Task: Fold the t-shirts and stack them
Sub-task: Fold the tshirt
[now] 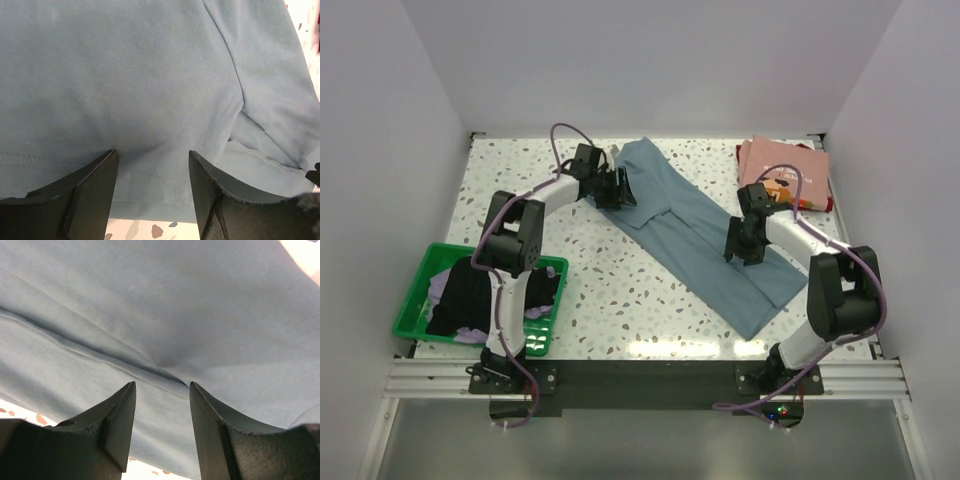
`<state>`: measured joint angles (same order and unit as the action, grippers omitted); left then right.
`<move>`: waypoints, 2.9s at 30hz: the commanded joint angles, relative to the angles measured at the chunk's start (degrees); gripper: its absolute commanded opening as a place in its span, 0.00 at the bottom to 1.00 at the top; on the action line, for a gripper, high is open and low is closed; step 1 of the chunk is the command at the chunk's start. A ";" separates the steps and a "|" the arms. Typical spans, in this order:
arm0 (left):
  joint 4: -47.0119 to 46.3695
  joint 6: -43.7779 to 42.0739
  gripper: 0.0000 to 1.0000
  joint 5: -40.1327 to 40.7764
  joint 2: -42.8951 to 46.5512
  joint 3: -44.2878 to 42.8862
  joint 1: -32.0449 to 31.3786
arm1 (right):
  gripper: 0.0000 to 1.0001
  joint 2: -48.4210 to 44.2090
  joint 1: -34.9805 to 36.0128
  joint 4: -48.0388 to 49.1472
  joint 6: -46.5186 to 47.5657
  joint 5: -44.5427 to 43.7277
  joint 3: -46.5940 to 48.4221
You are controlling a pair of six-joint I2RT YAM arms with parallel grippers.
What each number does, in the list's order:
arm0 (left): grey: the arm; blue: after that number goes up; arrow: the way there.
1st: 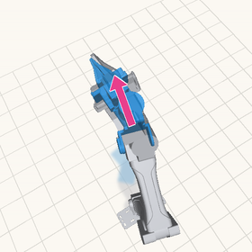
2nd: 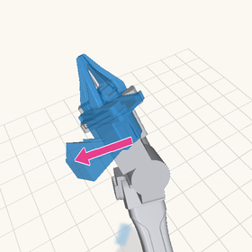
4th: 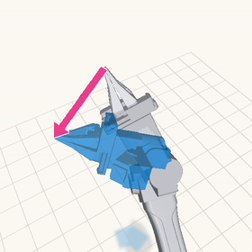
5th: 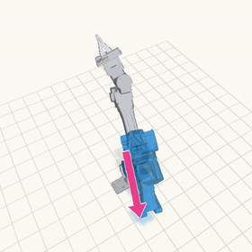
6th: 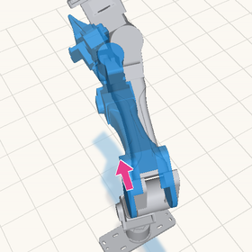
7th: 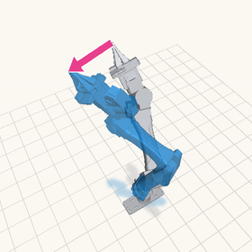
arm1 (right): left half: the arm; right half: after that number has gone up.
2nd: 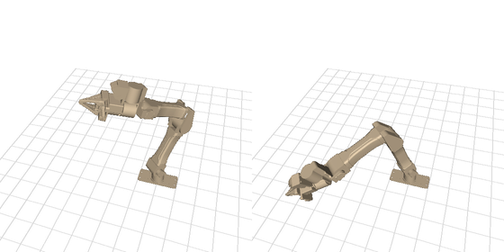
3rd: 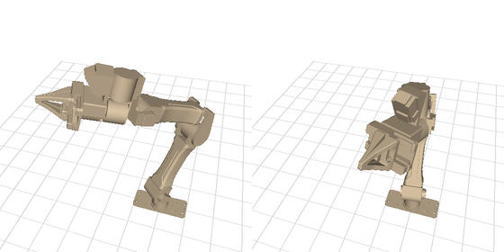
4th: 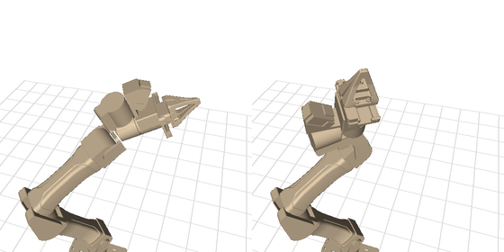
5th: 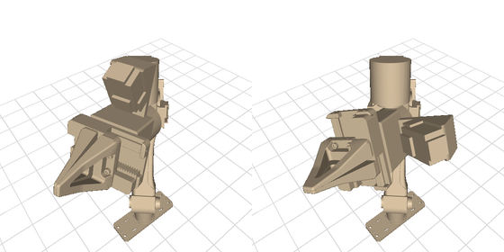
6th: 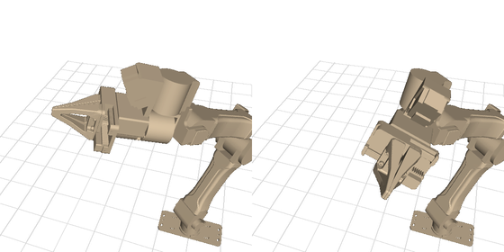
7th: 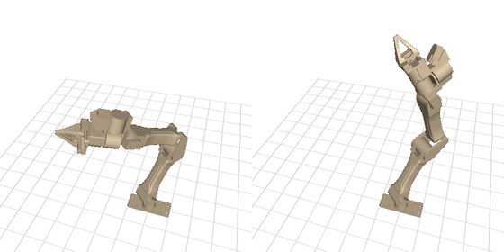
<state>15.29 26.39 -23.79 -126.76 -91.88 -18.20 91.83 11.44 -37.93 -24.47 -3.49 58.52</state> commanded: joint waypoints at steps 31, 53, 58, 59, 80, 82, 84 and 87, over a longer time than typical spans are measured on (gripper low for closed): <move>9.76 -11.53 0.65 7.35 -17.02 -19.65 0.35 | 0.44 2.82 11.65 -1.27 -9.88 17.46 -6.50; 2.47 -13.47 0.71 -0.55 -25.47 -29.33 0.79 | 0.45 16.18 28.46 -0.47 -17.10 17.46 10.46; -1.04 -11.98 0.73 -3.27 -21.79 -28.97 0.79 | 0.49 15.22 28.72 -1.70 -15.09 15.80 13.10; -1.92 -11.80 0.73 -4.24 -20.73 -28.89 0.79 | 0.50 14.70 28.81 -2.75 -14.56 15.36 14.33; 7.38 -14.26 0.76 1.38 26.19 14.30 -1.22 | 0.51 -10.35 30.12 -10.77 -17.63 7.97 -4.54; 9.75 -14.70 0.76 1.73 31.37 19.87 -1.93 | 0.51 -11.58 31.09 -9.62 -18.77 8.06 -5.96; 12.03 -14.79 0.76 1.03 34.02 26.73 -3.16 | 0.51 -11.85 32.32 -9.62 -19.56 7.88 -7.45; 15.19 -14.88 0.76 -0.73 37.37 32.98 -4.74 | 0.50 -12.11 33.73 -10.32 -20.79 7.44 -9.12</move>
<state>24.38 13.37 -23.79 -92.51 -63.33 -21.45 81.84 43.77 -48.75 -42.52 5.13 50.50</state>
